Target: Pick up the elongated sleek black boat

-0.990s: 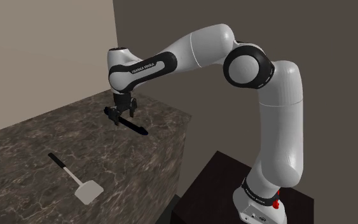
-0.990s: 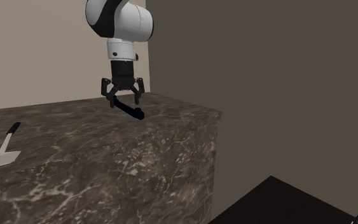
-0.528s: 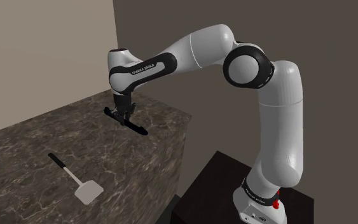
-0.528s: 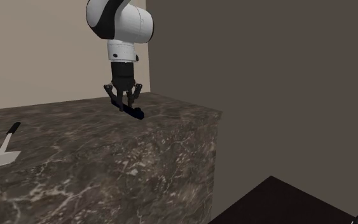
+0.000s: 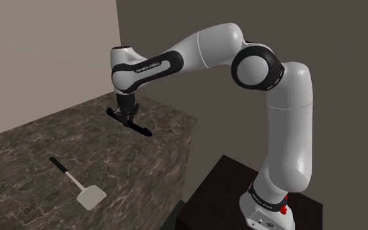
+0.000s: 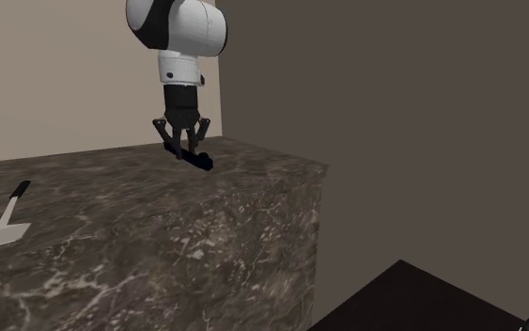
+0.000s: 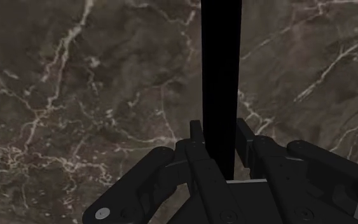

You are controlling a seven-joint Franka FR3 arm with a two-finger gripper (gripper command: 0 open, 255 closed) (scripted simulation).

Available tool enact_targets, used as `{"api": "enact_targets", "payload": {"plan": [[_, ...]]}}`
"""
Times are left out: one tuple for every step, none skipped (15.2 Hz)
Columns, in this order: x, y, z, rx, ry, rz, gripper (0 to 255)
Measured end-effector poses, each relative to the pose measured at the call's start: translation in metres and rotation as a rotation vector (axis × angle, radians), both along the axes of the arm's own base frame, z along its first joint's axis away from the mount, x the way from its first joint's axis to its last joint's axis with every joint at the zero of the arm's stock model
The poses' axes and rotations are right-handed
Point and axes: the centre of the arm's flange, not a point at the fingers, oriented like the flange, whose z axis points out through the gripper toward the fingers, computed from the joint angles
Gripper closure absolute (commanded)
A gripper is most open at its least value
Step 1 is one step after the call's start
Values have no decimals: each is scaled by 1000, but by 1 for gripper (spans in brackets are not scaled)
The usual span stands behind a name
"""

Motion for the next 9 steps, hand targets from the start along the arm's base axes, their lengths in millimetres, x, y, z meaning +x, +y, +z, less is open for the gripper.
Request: {"api": "enact_targets", "payload": {"plan": [[1, 0, 5, 0, 0, 0, 255], [1, 1, 10, 0, 0, 0, 255], [0, 1, 16, 0, 0, 0, 255], [0, 0, 22, 0, 0, 0, 255], [1, 1, 28, 0, 0, 0, 255], [1, 1, 33, 0, 0, 0, 255], [1, 0, 38, 0, 0, 0, 255], [2, 0, 43, 0, 0, 0, 255], [1, 0, 47, 0, 0, 0, 255]]}}
